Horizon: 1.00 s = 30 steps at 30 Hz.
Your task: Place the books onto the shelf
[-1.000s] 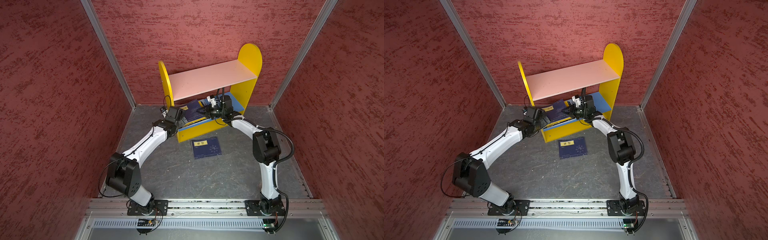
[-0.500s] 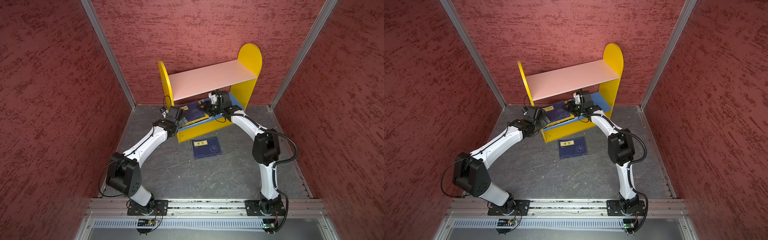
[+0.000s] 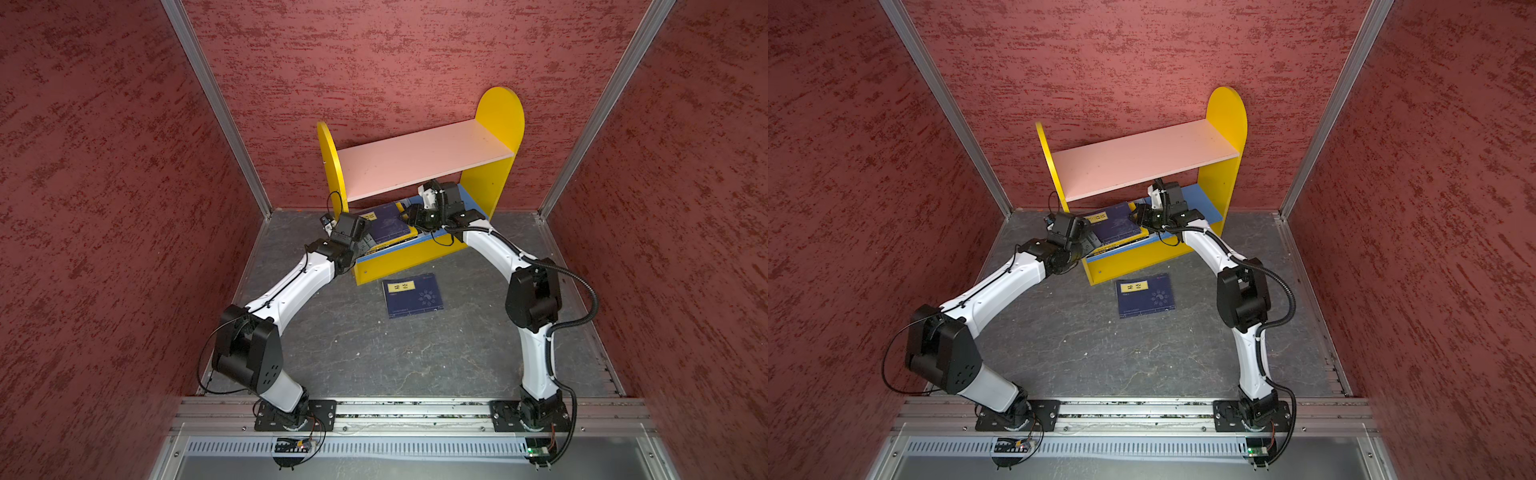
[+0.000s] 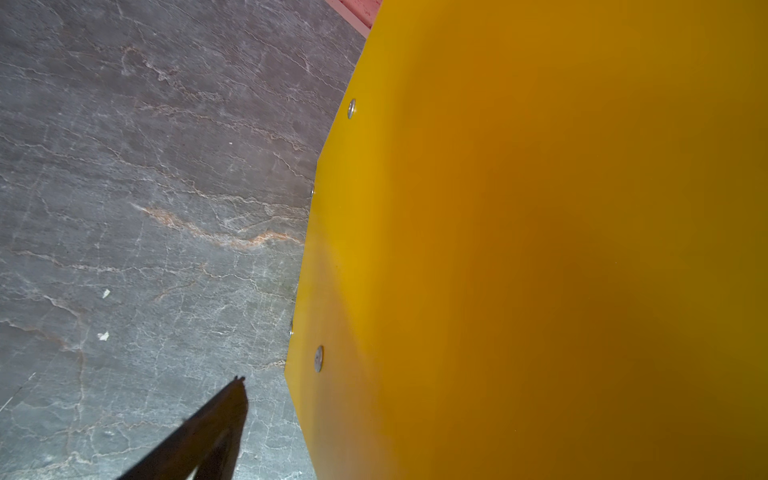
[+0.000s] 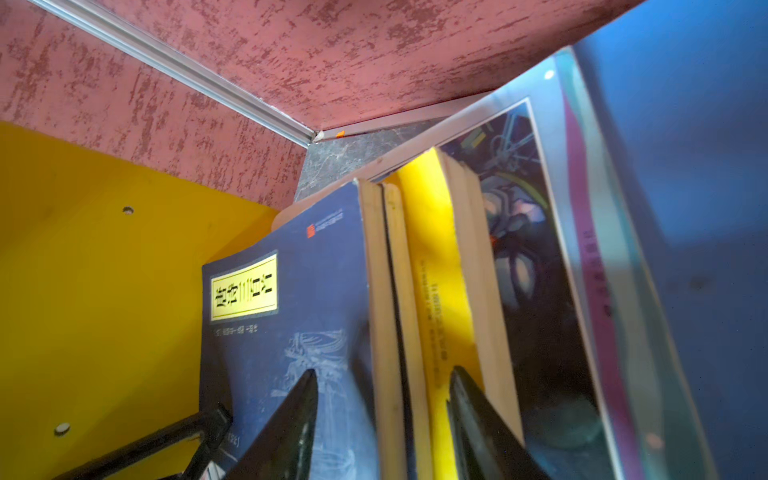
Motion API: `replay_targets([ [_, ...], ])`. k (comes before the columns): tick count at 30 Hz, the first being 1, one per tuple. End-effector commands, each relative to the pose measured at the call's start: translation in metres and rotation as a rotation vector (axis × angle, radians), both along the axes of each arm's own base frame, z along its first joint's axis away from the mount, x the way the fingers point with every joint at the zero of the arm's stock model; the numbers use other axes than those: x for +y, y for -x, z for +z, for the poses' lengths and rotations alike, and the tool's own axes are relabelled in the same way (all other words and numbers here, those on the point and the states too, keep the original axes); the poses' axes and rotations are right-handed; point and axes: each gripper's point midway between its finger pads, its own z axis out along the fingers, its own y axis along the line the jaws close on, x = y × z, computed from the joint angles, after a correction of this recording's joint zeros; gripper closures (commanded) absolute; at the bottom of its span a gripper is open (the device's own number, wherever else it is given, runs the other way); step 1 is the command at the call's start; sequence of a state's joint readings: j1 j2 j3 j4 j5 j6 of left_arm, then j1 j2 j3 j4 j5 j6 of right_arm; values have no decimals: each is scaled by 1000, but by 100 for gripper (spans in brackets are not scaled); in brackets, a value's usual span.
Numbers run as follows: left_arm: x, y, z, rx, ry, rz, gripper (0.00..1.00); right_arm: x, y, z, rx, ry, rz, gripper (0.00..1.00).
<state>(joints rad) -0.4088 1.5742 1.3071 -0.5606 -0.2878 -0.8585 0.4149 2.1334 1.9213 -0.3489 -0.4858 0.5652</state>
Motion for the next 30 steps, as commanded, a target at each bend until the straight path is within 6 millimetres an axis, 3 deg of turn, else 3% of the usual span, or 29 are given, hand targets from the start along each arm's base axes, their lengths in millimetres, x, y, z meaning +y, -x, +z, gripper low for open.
replay_targets([
  [1, -14, 1, -11, 24, 8, -81, 1, 5, 20, 40, -123, -10, 68, 43],
  [7, -17, 2, -13, 28, 34, -94, 1, -5, 36, 46, -212, 0, 72, 37],
  [15, -17, 6, -13, 44, 41, -102, 1, -4, 50, 33, -256, 43, 162, 36],
  [30, -13, 10, -11, 70, 33, -89, 1, -5, 54, 40, -393, 139, 206, 44],
])
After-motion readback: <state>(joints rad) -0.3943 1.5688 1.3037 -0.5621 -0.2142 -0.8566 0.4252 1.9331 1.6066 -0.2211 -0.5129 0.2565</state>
